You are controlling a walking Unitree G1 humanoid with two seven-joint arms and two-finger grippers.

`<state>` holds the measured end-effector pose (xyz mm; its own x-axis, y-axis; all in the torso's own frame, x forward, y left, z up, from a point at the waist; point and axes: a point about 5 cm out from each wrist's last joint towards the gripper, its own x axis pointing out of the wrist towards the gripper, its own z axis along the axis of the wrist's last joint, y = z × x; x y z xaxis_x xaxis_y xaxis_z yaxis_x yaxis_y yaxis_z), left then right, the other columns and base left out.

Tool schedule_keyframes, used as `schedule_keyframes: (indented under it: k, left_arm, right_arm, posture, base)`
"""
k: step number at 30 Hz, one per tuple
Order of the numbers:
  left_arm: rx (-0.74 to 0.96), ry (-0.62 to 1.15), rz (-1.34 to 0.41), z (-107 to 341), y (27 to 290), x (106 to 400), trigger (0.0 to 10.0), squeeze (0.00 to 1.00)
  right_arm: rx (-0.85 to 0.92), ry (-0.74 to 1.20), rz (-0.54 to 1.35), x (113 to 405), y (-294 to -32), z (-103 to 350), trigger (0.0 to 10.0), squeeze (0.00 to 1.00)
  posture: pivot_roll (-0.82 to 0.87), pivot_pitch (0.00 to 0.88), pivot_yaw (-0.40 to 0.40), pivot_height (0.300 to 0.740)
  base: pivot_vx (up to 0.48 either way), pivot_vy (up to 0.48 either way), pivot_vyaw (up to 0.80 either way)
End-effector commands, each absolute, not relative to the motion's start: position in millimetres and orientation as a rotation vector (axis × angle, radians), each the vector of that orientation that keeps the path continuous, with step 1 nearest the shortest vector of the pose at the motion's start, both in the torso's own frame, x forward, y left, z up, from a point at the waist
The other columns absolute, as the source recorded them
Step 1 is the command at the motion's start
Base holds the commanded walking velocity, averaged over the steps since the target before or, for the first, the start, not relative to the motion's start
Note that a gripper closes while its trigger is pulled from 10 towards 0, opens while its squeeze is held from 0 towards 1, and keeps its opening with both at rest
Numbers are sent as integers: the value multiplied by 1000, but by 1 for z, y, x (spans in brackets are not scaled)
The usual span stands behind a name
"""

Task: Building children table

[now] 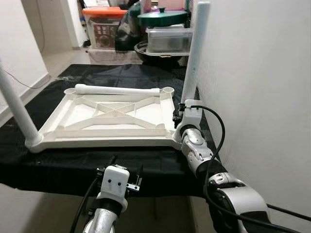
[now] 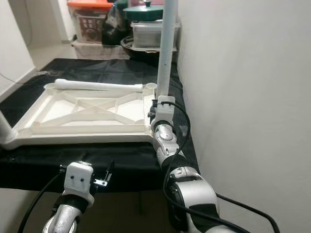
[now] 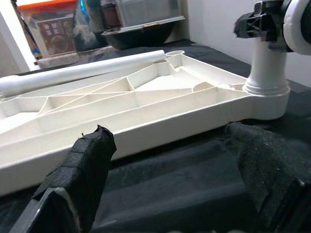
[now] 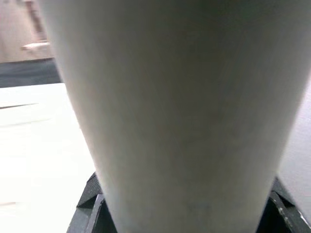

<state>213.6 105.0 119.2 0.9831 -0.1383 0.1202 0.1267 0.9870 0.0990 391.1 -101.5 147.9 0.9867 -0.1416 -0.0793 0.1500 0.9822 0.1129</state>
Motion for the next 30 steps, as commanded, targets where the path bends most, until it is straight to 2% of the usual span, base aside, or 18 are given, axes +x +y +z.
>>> schedule_keyframes:
  k: [1,2,3,7,8,9,10,11,15,16,19,20,22,24,27,28,29,30]
  left_arm:
    - [93,-124,-139,119,106,214,10000,0]
    - [93,-124,-139,119,106,214,10000,0]
    - [94,-123,-139,118,106,214,10000,0]
    - [94,-122,-139,118,106,214,10000,0]
    - [94,-121,-140,118,106,214,10000,0]
    - [94,-121,-140,118,106,214,10000,0]
    - [93,-120,-140,118,106,214,10000,0]
    - [93,-120,-140,118,106,214,10000,0]
    - [93,-119,-140,118,106,214,10000,0]
    - [93,-118,-140,118,106,214,10000,0]
    - [93,-118,-140,118,106,214,10000,0]
    - [93,-118,-141,118,106,215,10000,0]
    - [93,-118,-141,118,106,215,10000,0]
    - [95,-116,-142,118,106,215,10000,0]
    - [95,-116,-143,118,106,215,10000,0]
    - [95,-115,-144,117,106,216,10000,0]
    - [95,-115,-144,117,106,216,10000,0]
    - [96,-114,-144,117,106,216,10000,0]
  right_arm:
    - [224,195,-243,380,-93,124,0,0]
    - [224,195,-243,380,-93,124,0,0]
    - [237,205,-236,377,-85,121,8667,0]
    - [247,209,-224,376,-80,121,8667,0]
    - [238,183,-201,376,-77,124,10000,0]
    - [238,183,-201,376,-77,124,10000,0]
    - [246,151,-171,377,-75,128,10000,1000]
    - [246,99,-131,381,-78,136,10000,0]
    - [275,-2,-11,388,-83,155,10000,0]
    - [309,-20,101,390,-80,161,10000,0]
    - [331,-34,177,391,-78,165,10000,0]
    - [331,-44,286,392,-76,169,10000,0]
    - [331,-44,286,392,-76,169,10000,0]
    - [255,-55,498,395,-81,180,10000,0]
    - [216,-54,548,396,-83,183,10000,0]
    - [200,-47,519,397,-85,183,10000,702]
    - [200,-47,519,397,-85,183,10000,702]
    - [193,-30,512,395,-82,177,10000,1000]
  posture:
    - [94,0,-22,740]
    - [94,0,-22,740]
    - [94,0,-22,740]
    - [94,0,-22,740]
    - [90,0,-19,740]
    - [90,0,-19,740]
    - [90,0,-19,740]
    - [88,0,-21,740]
    - [88,0,-21,740]
    - [88,0,-21,740]
    - [88,0,-21,740]
    - [86,0,-21,740]
    - [86,0,-21,740]
    - [84,0,-21,740]
    - [84,0,-21,740]
    - [85,0,-24,740]
    - [85,0,-24,740]
    - [85,0,-24,740]
  base:
    - [0,0,0]
    - [0,0,0]
    - [0,0,0]
    - [0,0,0]
    - [0,0,0]
    - [0,0,0]
    - [0,0,0]
    - [0,0,0]
    - [0,0,0]
    - [0,0,0]
    - [0,0,0]
    - [0,0,0]
    - [0,0,0]
    - [0,0,0]
    - [0,0,0]
    - [0,0,0]
    - [0,0,0]
    - [0,0,0]
